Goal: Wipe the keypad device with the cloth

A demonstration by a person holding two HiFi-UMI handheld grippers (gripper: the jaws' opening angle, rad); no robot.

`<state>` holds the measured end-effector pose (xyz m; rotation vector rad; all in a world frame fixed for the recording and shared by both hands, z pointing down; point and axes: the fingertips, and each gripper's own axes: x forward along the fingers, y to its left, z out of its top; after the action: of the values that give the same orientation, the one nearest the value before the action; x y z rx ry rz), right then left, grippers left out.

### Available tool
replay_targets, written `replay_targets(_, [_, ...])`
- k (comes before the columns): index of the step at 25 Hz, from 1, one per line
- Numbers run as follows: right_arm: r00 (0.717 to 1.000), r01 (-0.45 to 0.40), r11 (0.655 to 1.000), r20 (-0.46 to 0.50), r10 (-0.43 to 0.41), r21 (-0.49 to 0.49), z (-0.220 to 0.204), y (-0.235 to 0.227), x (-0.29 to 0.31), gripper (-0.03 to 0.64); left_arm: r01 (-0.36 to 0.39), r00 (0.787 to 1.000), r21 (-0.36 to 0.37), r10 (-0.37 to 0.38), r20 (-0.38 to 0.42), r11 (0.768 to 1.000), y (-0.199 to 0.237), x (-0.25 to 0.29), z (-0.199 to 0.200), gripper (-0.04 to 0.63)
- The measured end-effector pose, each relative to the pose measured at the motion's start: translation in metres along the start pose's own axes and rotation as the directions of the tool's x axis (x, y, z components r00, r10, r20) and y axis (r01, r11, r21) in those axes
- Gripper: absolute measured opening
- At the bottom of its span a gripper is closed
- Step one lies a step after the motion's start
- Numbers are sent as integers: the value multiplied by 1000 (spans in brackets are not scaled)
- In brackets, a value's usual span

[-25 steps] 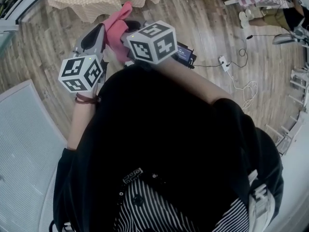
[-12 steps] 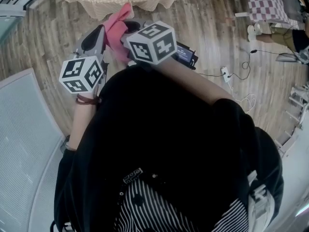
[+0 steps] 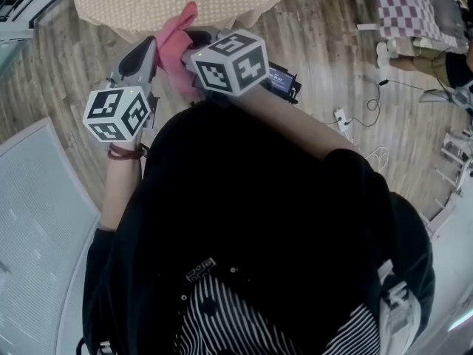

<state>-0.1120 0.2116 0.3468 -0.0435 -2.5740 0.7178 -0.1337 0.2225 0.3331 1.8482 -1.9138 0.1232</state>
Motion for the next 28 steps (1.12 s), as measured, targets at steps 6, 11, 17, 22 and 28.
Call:
replay_targets(6, [998, -40, 999, -41, 39, -23, 37, -54, 10, 63, -32, 999, -35, 32, -3, 999, 15, 59, 26, -2])
replay_targets(11, [993, -85, 996, -84, 83, -19, 60, -95, 7, 63, -64, 997, -38, 62, -35, 997, 14, 102, 43, -3])
replay_targets(17, [989, -120, 993, -83, 121, 14, 86, -141, 6, 63, -89, 994, -27, 87, -69, 996, 15, 151, 64, -2])
replay_targets(22, [988, -138, 989, -68, 141, 46, 103, -176, -8, 63, -115, 989, -21, 112, -98, 993, 0, 185, 77, -2])
replay_targets(28, [993, -112, 990, -12, 113, 89, 119, -203, -21, 63, -65, 989, 10, 66, -129, 998, -14, 212, 89, -2])
